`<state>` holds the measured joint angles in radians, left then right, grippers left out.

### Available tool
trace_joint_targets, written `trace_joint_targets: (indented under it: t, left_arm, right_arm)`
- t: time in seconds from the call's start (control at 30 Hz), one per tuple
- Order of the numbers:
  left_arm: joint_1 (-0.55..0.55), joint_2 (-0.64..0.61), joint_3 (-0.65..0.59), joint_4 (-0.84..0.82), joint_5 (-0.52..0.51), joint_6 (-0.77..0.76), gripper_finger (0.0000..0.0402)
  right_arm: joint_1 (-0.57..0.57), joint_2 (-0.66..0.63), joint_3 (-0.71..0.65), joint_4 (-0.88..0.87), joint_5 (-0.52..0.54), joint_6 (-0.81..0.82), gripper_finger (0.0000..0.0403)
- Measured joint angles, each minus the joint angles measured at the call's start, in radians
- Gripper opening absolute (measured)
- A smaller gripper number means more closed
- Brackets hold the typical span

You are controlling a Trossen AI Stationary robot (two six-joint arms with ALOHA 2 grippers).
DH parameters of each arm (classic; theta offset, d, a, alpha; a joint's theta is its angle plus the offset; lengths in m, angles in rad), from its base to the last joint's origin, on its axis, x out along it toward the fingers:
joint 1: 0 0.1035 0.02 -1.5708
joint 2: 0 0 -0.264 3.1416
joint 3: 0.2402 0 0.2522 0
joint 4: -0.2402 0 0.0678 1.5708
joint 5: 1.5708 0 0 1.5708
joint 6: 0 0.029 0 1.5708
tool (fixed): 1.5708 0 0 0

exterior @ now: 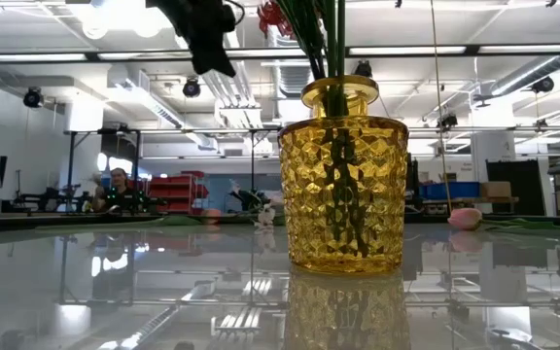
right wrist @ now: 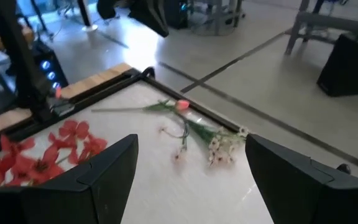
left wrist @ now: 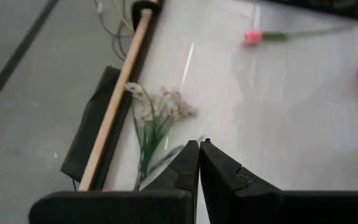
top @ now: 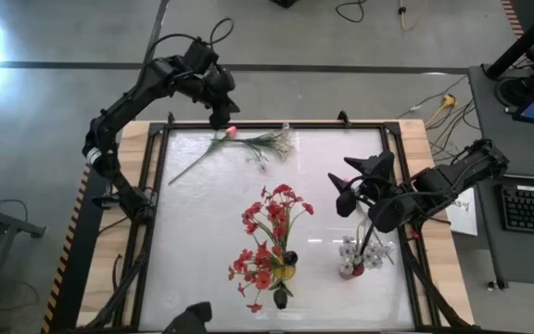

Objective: Sort flowers into vase by color
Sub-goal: Put the white flowers into the red vase

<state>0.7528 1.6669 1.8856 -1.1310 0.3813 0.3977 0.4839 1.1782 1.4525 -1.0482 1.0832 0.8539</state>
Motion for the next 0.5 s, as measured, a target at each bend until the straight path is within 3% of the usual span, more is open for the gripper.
trace_joint_targets:
  t: [0.13, 0.3, 0.5]
  left_arm:
    - [-0.001, 0.011, -0.059, 0.005, -0.002, 0.104, 0.0000]
    - [0.039, 0.012, -0.237, 0.026, -0.006, 0.201, 0.0000]
    - [0.081, 0.018, -0.494, 0.347, -0.110, 0.240, 0.0014]
  right_arm:
    - [0.001, 0.000, 0.000, 0.002, -0.052, -0.006, 0.0288]
    - [0.002, 0.002, 0.000, 0.007, -0.101, 0.039, 0.0288]
    - [0.002, 0.012, 0.000, 0.015, -0.116, 0.102, 0.0288]
